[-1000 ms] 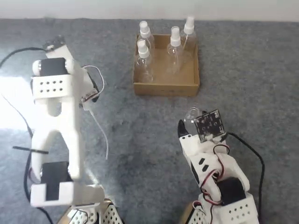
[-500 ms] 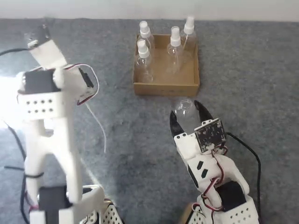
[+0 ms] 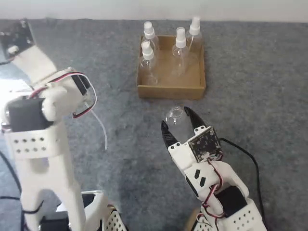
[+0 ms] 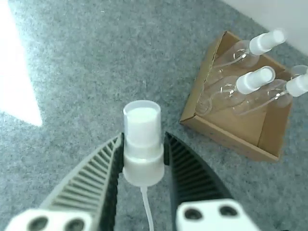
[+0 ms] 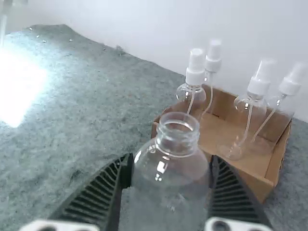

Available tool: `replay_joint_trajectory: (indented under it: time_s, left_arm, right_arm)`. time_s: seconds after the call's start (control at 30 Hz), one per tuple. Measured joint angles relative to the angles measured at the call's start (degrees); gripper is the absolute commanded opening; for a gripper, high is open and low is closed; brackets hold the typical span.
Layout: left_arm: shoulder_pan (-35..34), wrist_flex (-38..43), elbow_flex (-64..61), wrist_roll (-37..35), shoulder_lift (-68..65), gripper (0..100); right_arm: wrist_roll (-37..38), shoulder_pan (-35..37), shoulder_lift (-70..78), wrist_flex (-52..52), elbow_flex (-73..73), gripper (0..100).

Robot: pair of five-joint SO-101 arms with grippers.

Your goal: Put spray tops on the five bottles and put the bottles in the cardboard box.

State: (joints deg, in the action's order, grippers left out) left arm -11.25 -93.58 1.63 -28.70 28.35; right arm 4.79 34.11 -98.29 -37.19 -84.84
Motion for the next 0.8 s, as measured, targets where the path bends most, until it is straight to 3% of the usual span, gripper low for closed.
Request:
replay_joint_trajectory:
  time_s: [0.27,0.8]
  left_arm:
    - [0.4,5.5,0.0,-4.8,0.7,1]
    - [15.6,17.2,0.0,-14.7,0.7,1]
  right_arm:
    - [-0.1,0.2,-0.1,0.1,-2.0,17.3]
    - [-0.1,0.4,0.0,0.1,-3.8,17.3]
